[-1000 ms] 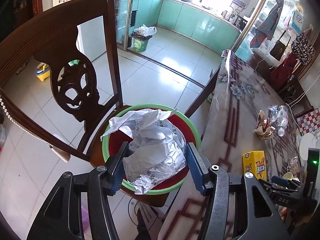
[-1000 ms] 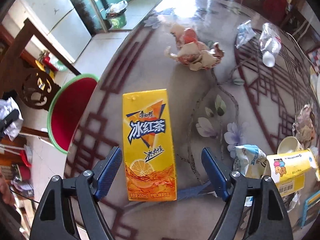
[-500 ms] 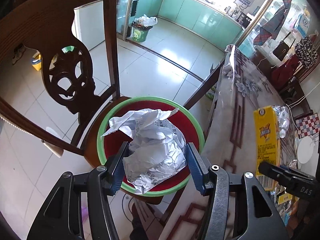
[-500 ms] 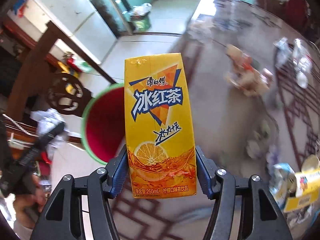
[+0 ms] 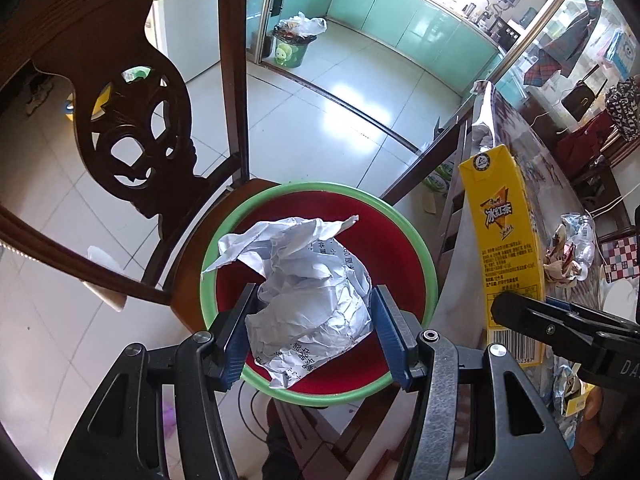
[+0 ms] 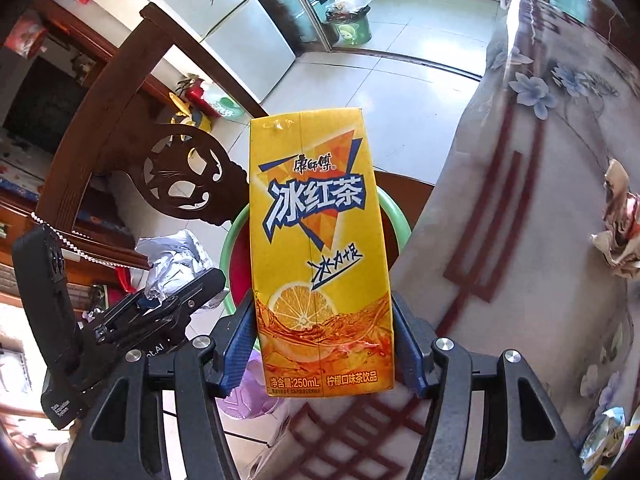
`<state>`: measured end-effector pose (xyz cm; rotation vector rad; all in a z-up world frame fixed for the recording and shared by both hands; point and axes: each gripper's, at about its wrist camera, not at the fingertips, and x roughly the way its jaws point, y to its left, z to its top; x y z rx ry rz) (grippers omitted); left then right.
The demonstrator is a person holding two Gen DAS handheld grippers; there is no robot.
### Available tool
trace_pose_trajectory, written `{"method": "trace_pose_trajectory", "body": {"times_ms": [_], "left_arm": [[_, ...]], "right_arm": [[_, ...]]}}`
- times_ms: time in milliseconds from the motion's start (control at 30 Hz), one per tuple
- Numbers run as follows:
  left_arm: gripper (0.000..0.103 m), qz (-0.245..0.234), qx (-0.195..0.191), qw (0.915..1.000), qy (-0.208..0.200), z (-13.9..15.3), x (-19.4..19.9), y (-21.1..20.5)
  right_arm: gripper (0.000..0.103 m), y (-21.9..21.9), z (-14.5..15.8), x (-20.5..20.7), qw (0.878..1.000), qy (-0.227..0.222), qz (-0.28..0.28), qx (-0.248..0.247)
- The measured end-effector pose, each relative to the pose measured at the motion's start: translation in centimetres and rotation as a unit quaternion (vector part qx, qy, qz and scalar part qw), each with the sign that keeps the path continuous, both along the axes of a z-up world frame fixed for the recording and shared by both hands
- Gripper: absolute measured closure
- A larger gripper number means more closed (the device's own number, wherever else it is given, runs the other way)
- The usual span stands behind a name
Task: Collect trash
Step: 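Open the left tool to drop the foil into the red bucket, then grasp the blue-white snack bag with the left tool while the right tool grasps the paper wrapper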
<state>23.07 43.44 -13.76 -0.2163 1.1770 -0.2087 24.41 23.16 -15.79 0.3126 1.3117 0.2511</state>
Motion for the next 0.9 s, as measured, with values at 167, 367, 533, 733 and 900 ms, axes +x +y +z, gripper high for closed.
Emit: {"method": "trace_pose_trajectory", "body": {"times_ms": [167, 367, 533, 733, 900], "left_arm": [[0.015, 0.011, 0.015, 0.9998, 0.0, -0.2, 0.4, 0.0], [0.013, 0.021, 0.02, 0.9995, -0.009, 0.5, 0.2, 0.2], [0.013, 0.018, 0.018, 0.9989, -0.039, 3.0, -1.5, -0.8], [0.013, -0.046, 0.013, 0.9944, -0.095, 7.5, -5.7, -5.4], [0.013, -0.126, -0.009, 0.984, -0.125, 10.2, -9.9, -11.5]], "right_arm": [[0.04, 0.7, -0.5, 1.2, 1.0, -0.01, 0.008, 0.006], [0.036, -0.1, 0.4, -0.3, 0.999, -0.038, 0.014, 0.002], [0.036, -2.6, 2.9, -3.4, 0.998, -0.063, -0.001, 0.016], [0.036, -10.2, 5.7, -11.1, 0.994, -0.082, -0.075, 0.009], [0.036, -20.0, 7.4, -18.5, 0.98, -0.075, -0.184, -0.019]]}}
